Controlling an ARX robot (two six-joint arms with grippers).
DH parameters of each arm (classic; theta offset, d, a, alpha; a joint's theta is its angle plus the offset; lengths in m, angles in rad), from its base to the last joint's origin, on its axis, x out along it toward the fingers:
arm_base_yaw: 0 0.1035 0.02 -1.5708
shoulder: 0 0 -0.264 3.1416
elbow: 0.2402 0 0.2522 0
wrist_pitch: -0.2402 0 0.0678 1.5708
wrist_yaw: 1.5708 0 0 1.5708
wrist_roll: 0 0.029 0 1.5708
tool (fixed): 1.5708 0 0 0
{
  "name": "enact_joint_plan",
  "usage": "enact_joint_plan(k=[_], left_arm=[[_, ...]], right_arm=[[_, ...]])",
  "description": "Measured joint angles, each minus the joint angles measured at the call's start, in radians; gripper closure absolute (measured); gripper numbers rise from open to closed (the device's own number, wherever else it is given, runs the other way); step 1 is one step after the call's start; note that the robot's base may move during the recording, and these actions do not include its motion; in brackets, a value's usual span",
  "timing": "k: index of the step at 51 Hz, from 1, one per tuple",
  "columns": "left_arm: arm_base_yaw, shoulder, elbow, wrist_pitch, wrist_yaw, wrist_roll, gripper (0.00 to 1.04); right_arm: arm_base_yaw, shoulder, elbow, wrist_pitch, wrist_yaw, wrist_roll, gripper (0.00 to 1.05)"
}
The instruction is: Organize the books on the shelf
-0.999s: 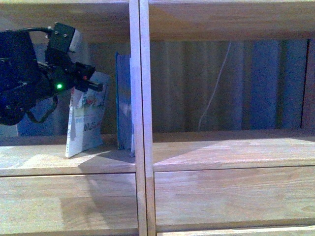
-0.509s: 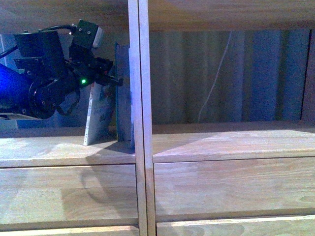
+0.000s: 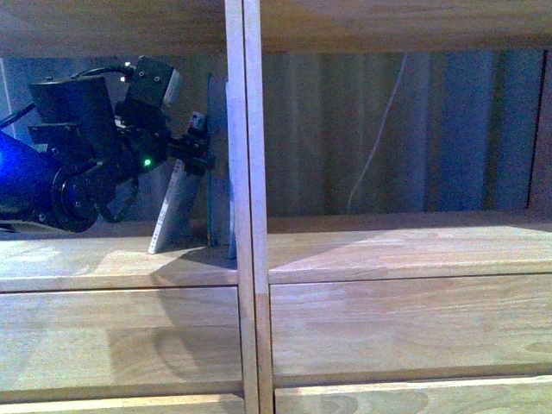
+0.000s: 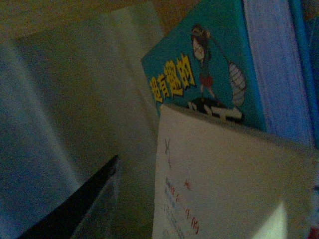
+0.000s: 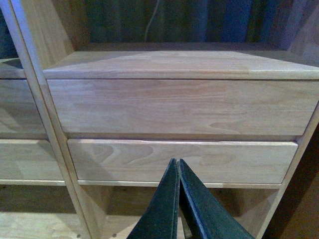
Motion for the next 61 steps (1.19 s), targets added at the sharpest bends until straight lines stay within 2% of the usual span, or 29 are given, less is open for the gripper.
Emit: enact_joint_plan(k=[4, 7, 8, 20, 24, 29, 42, 61], left_arm=[[0.002, -0.013, -0.022, 0.004, -0.010, 0.000, 0.20], [0.005, -0.042, -0.065, 0.018, -0.019, -0.001, 0.07], [0.005, -0.050, -0.077, 0.020, -0.019, -0.001, 0.06], [-0.003, -0.156, -0.221, 0.041, -0.033, -0.019, 0.07], [-0.007, -0.194, -0.279, 0.043, -0.047, -0.038, 0.07], [-0.007, -0.250, -0.366, 0.047, -0.074, -0.073, 0.07], [-0.025, -0.540, -0.658, 0.073, -0.216, -0.129, 0.07], [-0.039, -1.046, -1.074, 0.018, -0.421, -0.069, 0.07]], right_arm=[[0.000, -0.021, 0.000, -0.020, 0.000, 0.000, 1.02], [0.000, -0.044, 0.000, -0.044, 0.000, 0.000, 1.02], [0.000, -0.050, 0.000, -0.050, 0.000, 0.000, 1.02], [0.000, -0.110, 0.000, -0.110, 0.000, 0.000, 1.02], [0.000, -0.224, 0.000, -0.260, 0.000, 0.000, 1.02], [0.000, -0.276, 0.000, -0.278, 0.001, 0.000, 1.02], [0.000, -0.277, 0.000, -0.281, 0.001, 0.000, 1.02], [0.000, -0.277, 0.000, -0.281, 0.000, 0.000, 1.02]])
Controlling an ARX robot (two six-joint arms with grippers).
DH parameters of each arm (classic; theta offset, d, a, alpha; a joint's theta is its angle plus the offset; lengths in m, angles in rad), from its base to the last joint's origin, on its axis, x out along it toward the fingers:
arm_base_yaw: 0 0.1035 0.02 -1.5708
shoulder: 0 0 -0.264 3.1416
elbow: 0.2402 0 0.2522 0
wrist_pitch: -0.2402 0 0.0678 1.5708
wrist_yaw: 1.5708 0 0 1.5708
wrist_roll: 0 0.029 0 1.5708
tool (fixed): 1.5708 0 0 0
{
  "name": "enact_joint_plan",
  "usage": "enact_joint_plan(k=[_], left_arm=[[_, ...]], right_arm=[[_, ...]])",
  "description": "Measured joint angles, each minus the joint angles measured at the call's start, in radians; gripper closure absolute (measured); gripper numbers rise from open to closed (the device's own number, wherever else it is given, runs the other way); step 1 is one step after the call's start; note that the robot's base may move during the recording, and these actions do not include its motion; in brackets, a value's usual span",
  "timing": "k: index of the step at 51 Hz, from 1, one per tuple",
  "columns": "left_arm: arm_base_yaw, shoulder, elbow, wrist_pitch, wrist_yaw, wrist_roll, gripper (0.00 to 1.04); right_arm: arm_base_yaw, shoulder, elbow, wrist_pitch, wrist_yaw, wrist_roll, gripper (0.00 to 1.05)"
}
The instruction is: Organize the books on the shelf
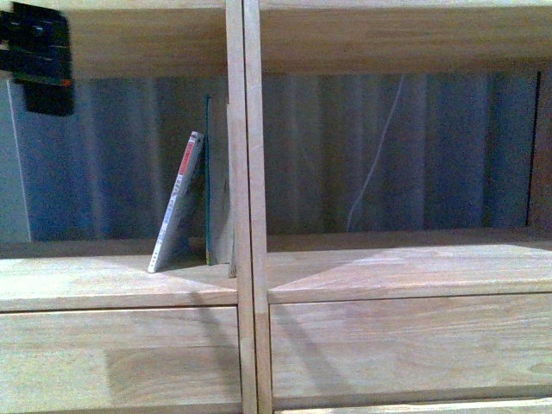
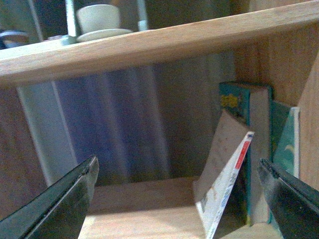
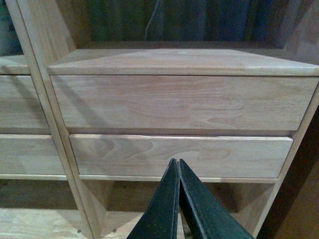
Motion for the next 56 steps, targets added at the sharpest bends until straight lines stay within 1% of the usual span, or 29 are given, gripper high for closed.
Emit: enact_joint_plan(k=[6, 12, 15, 20, 22, 28, 31, 32, 34, 38, 40, 42, 43, 44, 45, 46, 48, 51, 53, 56], left_arm=[[0.016, -0.152, -0.109, -0.051, -0.048, 0.024, 0.07], [0.021, -0.329, -0.213, -0.135, -0.105, 0.035, 0.07], [0.010, -0.407, -0.259, -0.169, -0.143, 0.043, 0.07], [-0.034, -0.549, -0.346, -0.195, -0.225, 0.066, 0.07], [-0.084, -0.639, -0.416, -0.225, -0.309, 0.082, 0.07], [-0.238, -0.822, -0.552, -0.302, -0.500, 0.090, 0.07], [-0.323, -0.897, -0.608, -0.343, -0.593, 0.075, 0.07], [-0.366, -0.922, -0.637, -0.342, -0.630, 0.073, 0.07], [-0.407, -0.944, -0.666, -0.343, -0.655, 0.055, 0.07], [-0.444, -0.951, -0.713, -0.321, -0.661, 0.016, 0.07], [-0.447, -0.954, -0.722, -0.329, -0.639, -0.013, 0.08], [-0.429, -0.979, -0.713, -0.435, -0.538, -0.069, 0.14], [-0.410, -1.000, -0.710, -0.517, -0.469, -0.108, 0.19], [-0.402, -1.009, -0.710, -0.543, -0.448, -0.119, 0.21], [-0.378, -1.032, -0.713, -0.611, -0.393, -0.145, 0.26], [-0.370, -1.038, -0.715, -0.628, -0.378, -0.156, 0.28], [-0.331, -1.059, -0.722, -0.677, -0.322, -0.182, 0.35], [-0.274, -1.089, -0.733, -0.705, -0.259, -0.206, 0.46], [-0.220, -1.118, -0.739, -0.718, -0.205, -0.220, 0.56], [-0.171, -1.139, -0.745, -0.727, -0.157, -0.229, 0.67]], right_arm=[[0.000, 0.000, 0.000, 0.000, 0.000, 0.000, 1.02], [0.000, 0.000, 0.000, 0.000, 0.000, 0.000, 1.02], [0.000, 0.000, 0.000, 0.000, 0.000, 0.000, 1.02], [0.000, 0.000, 0.000, 0.000, 0.000, 0.000, 1.02], [0.000, 0.000, 0.000, 0.000, 0.000, 0.000, 1.02], [0.000, 0.000, 0.000, 0.000, 0.000, 0.000, 1.02], [0.000, 0.000, 0.000, 0.000, 0.000, 0.000, 1.02], [0.000, 0.000, 0.000, 0.000, 0.000, 0.000, 1.02], [0.000, 0.000, 0.000, 0.000, 0.000, 0.000, 1.02], [0.000, 0.000, 0.000, 0.000, 0.000, 0.000, 1.02], [0.000, 0.000, 0.000, 0.000, 0.000, 0.000, 1.02], [0.000, 0.000, 0.000, 0.000, 0.000, 0.000, 1.02], [0.000, 0.000, 0.000, 0.000, 0.000, 0.000, 1.02], [0.000, 0.000, 0.000, 0.000, 0.000, 0.000, 1.02], [0.000, 0.000, 0.000, 0.000, 0.000, 0.000, 1.02], [0.000, 0.000, 0.000, 0.000, 0.001, 0.000, 1.02], [0.000, 0.000, 0.000, 0.000, 0.000, 0.000, 1.02], [0.000, 0.000, 0.000, 0.000, 0.000, 0.000, 1.02], [0.000, 0.000, 0.000, 0.000, 0.000, 0.000, 1.02], [0.000, 0.000, 0.000, 0.000, 0.000, 0.000, 1.02]])
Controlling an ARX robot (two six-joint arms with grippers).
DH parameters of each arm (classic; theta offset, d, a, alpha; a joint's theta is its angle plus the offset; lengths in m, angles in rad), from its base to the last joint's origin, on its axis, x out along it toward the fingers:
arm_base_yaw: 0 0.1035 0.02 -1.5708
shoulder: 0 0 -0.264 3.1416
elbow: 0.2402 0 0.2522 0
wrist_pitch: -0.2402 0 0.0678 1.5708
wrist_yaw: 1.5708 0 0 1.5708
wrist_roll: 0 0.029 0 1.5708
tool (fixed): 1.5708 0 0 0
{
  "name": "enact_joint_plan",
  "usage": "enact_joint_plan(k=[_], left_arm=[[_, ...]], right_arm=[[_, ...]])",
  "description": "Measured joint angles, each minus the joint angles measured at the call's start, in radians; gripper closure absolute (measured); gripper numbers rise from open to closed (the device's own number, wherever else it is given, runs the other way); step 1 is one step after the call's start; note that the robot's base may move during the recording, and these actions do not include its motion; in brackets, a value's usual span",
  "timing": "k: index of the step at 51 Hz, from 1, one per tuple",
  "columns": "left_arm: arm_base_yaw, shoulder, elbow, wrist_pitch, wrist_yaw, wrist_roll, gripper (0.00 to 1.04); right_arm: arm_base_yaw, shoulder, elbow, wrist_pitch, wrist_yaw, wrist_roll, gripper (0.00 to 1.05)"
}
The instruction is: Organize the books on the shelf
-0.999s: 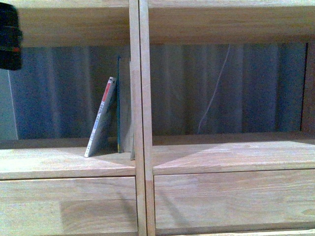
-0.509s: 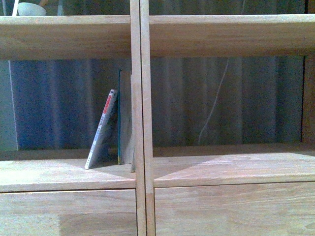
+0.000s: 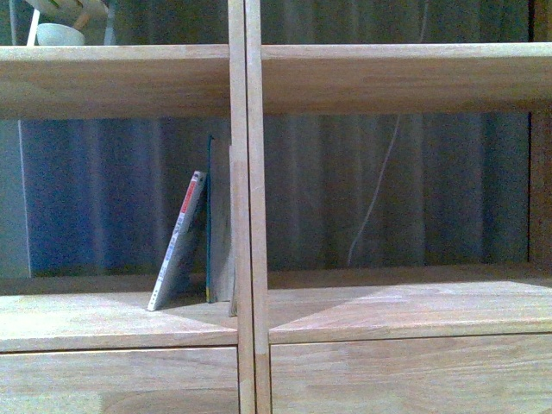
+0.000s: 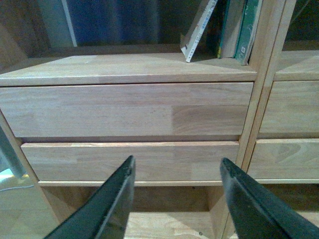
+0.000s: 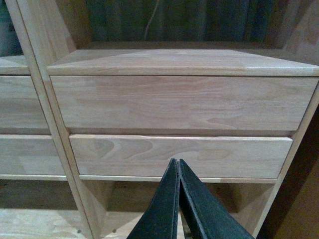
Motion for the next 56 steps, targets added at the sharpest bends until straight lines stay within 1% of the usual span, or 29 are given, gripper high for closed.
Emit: enact_joint_plan(k=[2, 3, 10, 13, 14, 16, 17, 18, 20, 25, 48, 49, 51, 56], left_arm=[[0.030, -0.012, -0.007, -0.004, 0.029, -0.003, 0.74], [0.037, -0.015, -0.009, -0.005, 0.035, -0.004, 0.76], [0.122, -0.046, -0.032, -0.019, 0.115, -0.008, 1.00], [0.160, -0.060, -0.040, -0.022, 0.152, -0.012, 1.02], [0.172, -0.063, -0.043, -0.023, 0.165, -0.012, 1.02], [0.231, -0.075, -0.045, -0.034, 0.253, -0.013, 1.02], [0.276, -0.080, -0.048, -0.034, 0.295, -0.013, 1.02], [0.306, -0.082, -0.050, -0.034, 0.307, -0.013, 1.02], [0.331, -0.088, -0.056, -0.034, 0.308, -0.014, 1.02], [0.337, -0.122, -0.093, -0.034, 0.323, -0.014, 1.02], [0.339, -0.126, -0.093, -0.035, 0.323, -0.014, 1.02], [0.339, -0.126, -0.093, -0.035, 0.323, -0.015, 1.01], [0.339, -0.126, -0.093, -0.035, 0.323, -0.014, 0.92], [0.339, -0.126, -0.093, -0.035, 0.323, -0.014, 0.68]], right_arm=[[0.000, 0.000, 0.000, 0.000, 0.000, 0.000, 1.02], [0.000, 0.000, 0.000, 0.000, 0.000, 0.000, 1.02], [0.000, 0.000, 0.000, 0.000, 0.000, 0.000, 1.02], [0.000, 0.000, 0.000, 0.000, 0.000, 0.000, 1.02], [0.000, 0.000, 0.000, 0.000, 0.000, 0.000, 1.02], [0.000, 0.000, 0.000, 0.000, 0.000, 0.000, 1.02], [0.000, 0.000, 0.000, 0.000, -0.002, 0.000, 1.02], [0.000, 0.000, 0.000, 0.000, -0.002, 0.000, 1.02], [0.000, 0.000, 0.000, 0.000, 0.000, 0.000, 1.02], [0.000, 0.000, 0.000, 0.000, 0.000, 0.000, 1.02], [0.000, 0.000, 0.000, 0.000, 0.000, 0.000, 1.02], [0.000, 0.000, 0.000, 0.000, 0.000, 0.000, 1.02], [0.000, 0.000, 0.000, 0.000, 0.000, -0.002, 0.94], [0.000, 0.000, 0.000, 0.000, 0.000, -0.002, 0.70]])
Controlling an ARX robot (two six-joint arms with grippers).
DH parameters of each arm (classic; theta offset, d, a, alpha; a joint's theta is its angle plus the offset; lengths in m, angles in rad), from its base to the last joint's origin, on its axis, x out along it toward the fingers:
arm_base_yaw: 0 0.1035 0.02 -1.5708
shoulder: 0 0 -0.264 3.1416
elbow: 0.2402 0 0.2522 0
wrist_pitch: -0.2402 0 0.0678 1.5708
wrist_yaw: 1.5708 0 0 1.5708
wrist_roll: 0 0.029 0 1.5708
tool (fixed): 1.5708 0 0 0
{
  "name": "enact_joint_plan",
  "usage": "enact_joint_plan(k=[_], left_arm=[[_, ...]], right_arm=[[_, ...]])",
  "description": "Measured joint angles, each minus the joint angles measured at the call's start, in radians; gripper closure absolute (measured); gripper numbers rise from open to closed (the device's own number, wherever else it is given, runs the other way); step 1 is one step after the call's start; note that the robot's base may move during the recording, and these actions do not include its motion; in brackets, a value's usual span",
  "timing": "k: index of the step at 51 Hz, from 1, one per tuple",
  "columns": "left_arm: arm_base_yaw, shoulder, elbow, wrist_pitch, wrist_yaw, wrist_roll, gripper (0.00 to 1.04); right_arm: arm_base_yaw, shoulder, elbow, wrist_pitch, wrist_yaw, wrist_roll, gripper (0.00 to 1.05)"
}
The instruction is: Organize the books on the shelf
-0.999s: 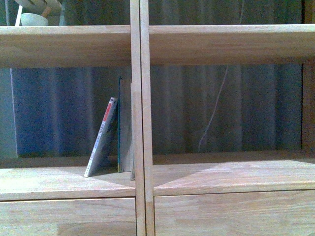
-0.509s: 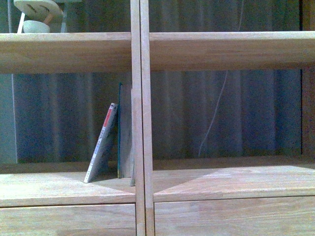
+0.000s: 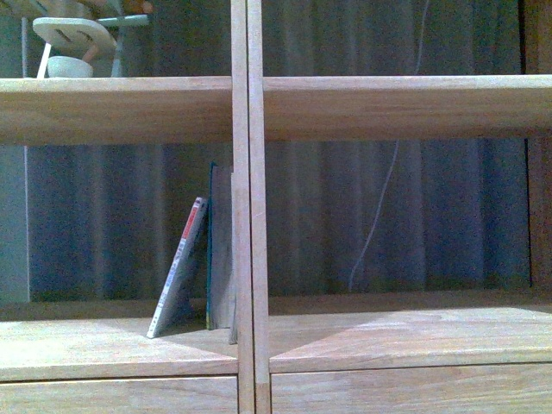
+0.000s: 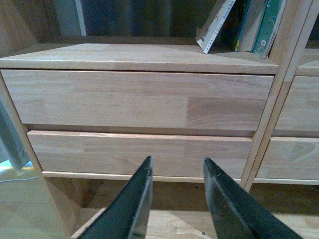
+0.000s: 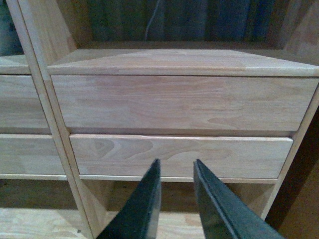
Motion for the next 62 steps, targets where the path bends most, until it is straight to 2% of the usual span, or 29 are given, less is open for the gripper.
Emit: enact_joint_plan(k=[7, 13, 17, 62], left_arm=[[0.000, 0.000, 0.000, 0.000, 0.000, 0.000, 0.34], [0.000, 0.000, 0.000, 0.000, 0.000, 0.000, 0.15], [0.000, 0.000, 0.000, 0.000, 0.000, 0.000, 0.06], [0.000, 0.000, 0.000, 0.000, 0.000, 0.000, 0.07]], right_arm=[[0.000, 0.000, 0.000, 0.000, 0.000, 0.000, 0.38], [0.000, 0.000, 0.000, 0.000, 0.000, 0.000, 0.19], [0.000, 0.000, 0.000, 0.000, 0.000, 0.000, 0.07], [0.000, 0.000, 0.000, 0.000, 0.000, 0.000, 0.07]])
